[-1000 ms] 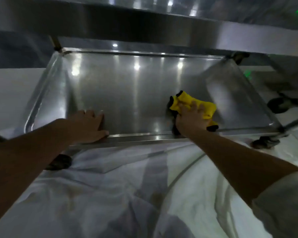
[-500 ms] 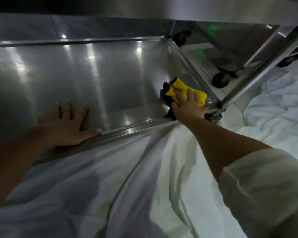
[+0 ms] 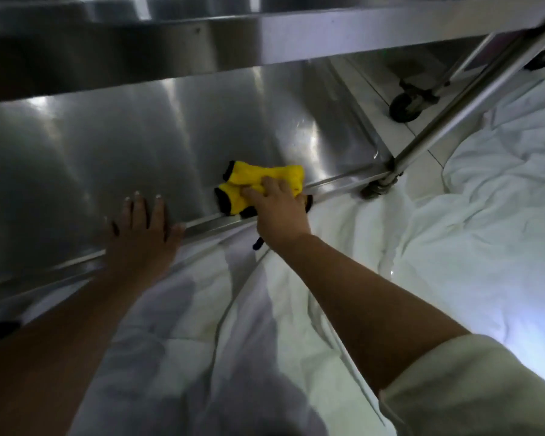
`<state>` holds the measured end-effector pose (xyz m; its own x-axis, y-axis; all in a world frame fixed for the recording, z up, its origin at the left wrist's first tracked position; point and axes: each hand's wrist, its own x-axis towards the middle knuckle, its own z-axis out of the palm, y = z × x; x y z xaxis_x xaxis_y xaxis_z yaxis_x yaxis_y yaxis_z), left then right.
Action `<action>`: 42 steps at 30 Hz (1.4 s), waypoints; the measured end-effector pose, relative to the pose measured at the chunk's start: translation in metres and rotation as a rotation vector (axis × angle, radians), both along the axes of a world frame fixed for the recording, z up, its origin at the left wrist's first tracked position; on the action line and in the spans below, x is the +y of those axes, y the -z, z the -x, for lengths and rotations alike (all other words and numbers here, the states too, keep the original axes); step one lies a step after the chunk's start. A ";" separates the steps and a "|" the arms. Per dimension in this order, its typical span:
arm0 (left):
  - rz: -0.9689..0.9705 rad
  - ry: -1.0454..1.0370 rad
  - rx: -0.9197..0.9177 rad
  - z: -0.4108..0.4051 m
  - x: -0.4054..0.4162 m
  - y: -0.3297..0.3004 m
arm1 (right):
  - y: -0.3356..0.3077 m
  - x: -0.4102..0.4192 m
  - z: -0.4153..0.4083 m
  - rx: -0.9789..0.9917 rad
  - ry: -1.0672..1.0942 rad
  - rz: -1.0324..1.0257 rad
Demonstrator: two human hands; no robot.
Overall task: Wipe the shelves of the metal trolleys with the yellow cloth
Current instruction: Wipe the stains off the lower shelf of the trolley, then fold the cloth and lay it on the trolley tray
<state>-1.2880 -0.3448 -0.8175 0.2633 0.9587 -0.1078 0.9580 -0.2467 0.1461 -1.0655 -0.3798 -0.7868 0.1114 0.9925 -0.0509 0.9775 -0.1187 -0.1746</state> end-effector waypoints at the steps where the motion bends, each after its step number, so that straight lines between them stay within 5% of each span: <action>1: 0.074 0.023 -0.019 -0.002 -0.014 -0.007 | -0.013 -0.017 0.008 0.063 -0.078 0.010; 4: 0.281 0.105 -0.245 -0.007 -0.054 -0.044 | -0.062 -0.066 0.016 0.232 -0.221 -0.118; 8: 0.254 0.125 -0.565 -0.011 -0.096 -0.139 | -0.158 -0.106 0.019 0.309 -0.276 -0.226; 18: 0.506 0.216 -0.921 0.009 -0.143 -0.486 | -0.497 -0.165 0.017 0.330 -0.398 -0.216; 22: 0.450 0.389 -1.002 0.004 -0.146 -0.634 | -0.636 -0.178 0.025 0.308 -0.318 -0.252; 27: 0.434 0.349 -1.080 -0.009 -0.150 -0.757 | -0.769 -0.202 0.031 0.256 -0.279 -0.299; 31: 0.380 0.465 -1.129 -0.037 -0.143 -0.828 | -0.841 -0.215 0.027 0.270 -0.171 -0.377; 42: 0.324 0.304 -1.223 -0.136 -0.149 -0.940 | -0.917 -0.241 -0.060 0.278 -0.054 -0.465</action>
<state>-1.1524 -0.4937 0.1227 0.5555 0.8194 0.1414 0.0746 -0.2186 0.9730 -1.0055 -0.6207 0.1306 0.1046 0.9212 0.3747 0.8897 0.0817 -0.4492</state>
